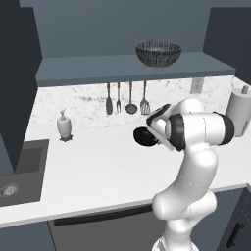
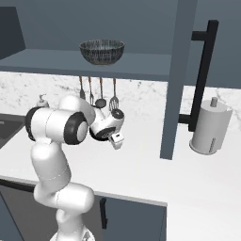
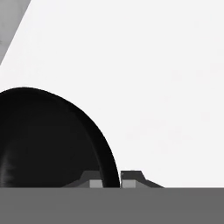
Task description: Pick up the bowls on the counter and stack them on top of one another in the open cabinet. Place the smaller bowl on top of the larger bowl.
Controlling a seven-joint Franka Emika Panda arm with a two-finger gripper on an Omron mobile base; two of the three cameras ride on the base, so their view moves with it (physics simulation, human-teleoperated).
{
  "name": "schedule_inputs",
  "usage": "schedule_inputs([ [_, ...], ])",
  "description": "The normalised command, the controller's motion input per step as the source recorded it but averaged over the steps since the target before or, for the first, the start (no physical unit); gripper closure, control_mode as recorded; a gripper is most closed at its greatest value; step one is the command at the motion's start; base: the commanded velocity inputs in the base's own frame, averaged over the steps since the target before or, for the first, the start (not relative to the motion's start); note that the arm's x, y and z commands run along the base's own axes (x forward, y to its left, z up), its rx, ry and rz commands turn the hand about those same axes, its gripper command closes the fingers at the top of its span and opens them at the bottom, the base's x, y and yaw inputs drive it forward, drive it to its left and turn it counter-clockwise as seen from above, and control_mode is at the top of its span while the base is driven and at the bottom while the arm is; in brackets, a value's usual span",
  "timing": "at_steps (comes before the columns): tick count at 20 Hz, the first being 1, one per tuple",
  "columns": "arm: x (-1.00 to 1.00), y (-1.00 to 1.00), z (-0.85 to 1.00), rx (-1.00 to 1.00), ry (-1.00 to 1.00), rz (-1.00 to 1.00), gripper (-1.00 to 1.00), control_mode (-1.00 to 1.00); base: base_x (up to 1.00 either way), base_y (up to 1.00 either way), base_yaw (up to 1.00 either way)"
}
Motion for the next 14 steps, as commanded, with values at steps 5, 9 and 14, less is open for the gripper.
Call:
schedule_inputs([
  [5, -0.87, -0.03, 0.38, 0.0, -0.17, -0.05, 1.0, -1.0, 0.0, 0.0, 0.0],
  [9, -0.81, 0.0, 0.74, 0.0, -0.12, -0.11, 1.0, -1.0, 0.0, 0.0, 0.0],
  [14, -0.62, 0.0, 1.0, 0.0, -0.01, -0.15, 1.0, -1.0, 0.0, 0.0, 0.0],
])
